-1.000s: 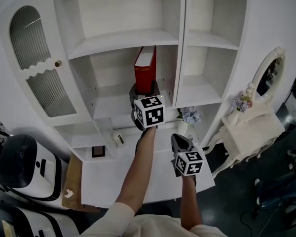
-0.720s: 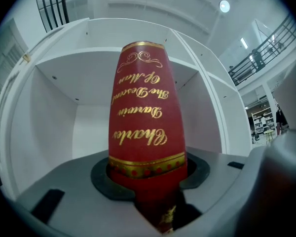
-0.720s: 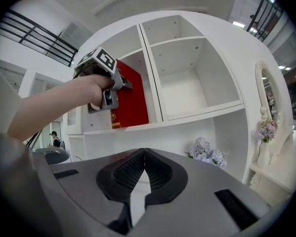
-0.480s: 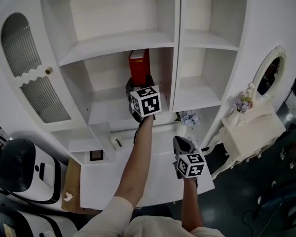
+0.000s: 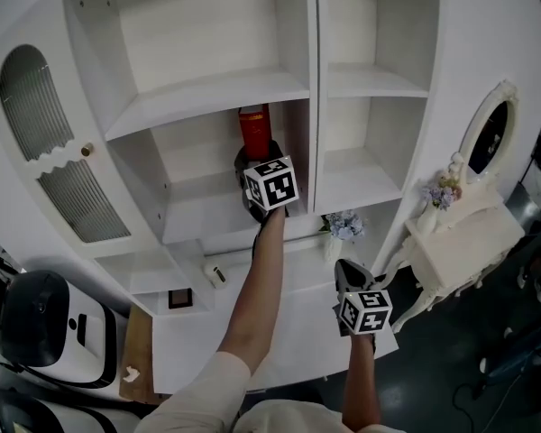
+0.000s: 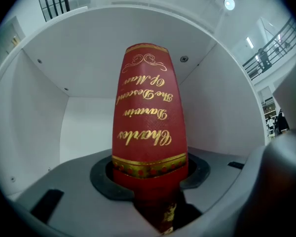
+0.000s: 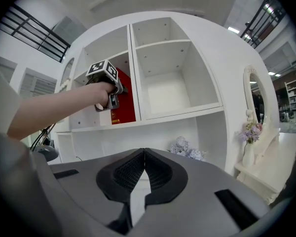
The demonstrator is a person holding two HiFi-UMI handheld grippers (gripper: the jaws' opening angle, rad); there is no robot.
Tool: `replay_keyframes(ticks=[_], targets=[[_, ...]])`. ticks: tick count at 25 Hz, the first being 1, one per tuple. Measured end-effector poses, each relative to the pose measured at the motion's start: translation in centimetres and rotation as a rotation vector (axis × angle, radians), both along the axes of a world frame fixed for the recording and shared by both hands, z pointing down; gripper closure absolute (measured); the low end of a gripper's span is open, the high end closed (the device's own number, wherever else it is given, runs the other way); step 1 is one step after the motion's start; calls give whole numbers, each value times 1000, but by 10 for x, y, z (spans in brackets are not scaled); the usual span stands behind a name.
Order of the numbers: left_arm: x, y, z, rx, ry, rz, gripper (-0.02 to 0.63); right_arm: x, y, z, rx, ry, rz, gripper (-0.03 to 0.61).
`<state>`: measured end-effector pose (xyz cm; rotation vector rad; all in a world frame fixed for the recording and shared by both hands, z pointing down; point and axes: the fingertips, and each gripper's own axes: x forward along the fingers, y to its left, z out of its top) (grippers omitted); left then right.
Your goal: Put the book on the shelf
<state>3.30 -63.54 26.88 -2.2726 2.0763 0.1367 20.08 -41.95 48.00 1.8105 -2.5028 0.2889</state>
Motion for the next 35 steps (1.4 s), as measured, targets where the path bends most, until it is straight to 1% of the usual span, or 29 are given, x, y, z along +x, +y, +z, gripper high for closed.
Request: replay_keyframes(ticks=[5, 8, 12, 16, 20, 23, 26, 31, 35], targets=[[5, -13, 1, -14, 7, 42, 370, 20, 6, -3, 7, -14, 53, 552], [11, -17, 0, -2, -2, 66, 349, 29, 9, -1, 5, -17, 74, 552], [14, -22, -2, 1, -17, 88, 341, 33, 13, 0, 7, -17, 89, 552], [20, -24, 1, -2, -30, 165, 303, 34, 17, 4, 1, -19, 96, 552], [27, -20, 6, 9, -82, 253, 266, 34, 19, 9, -14, -20, 102, 552], [36, -7, 2, 10, -125, 340, 258, 27, 18, 8, -13, -20, 93, 552], [41, 5, 1, 13, -132, 426, 256, 20, 20, 8, -13, -19, 79, 552], [48, 20, 5, 11, -198, 488, 254, 17, 24, 11, -19, -24, 78, 552], [52, 32, 7, 14, -209, 521, 255, 15, 30, 11, -19, -36, 75, 552]])
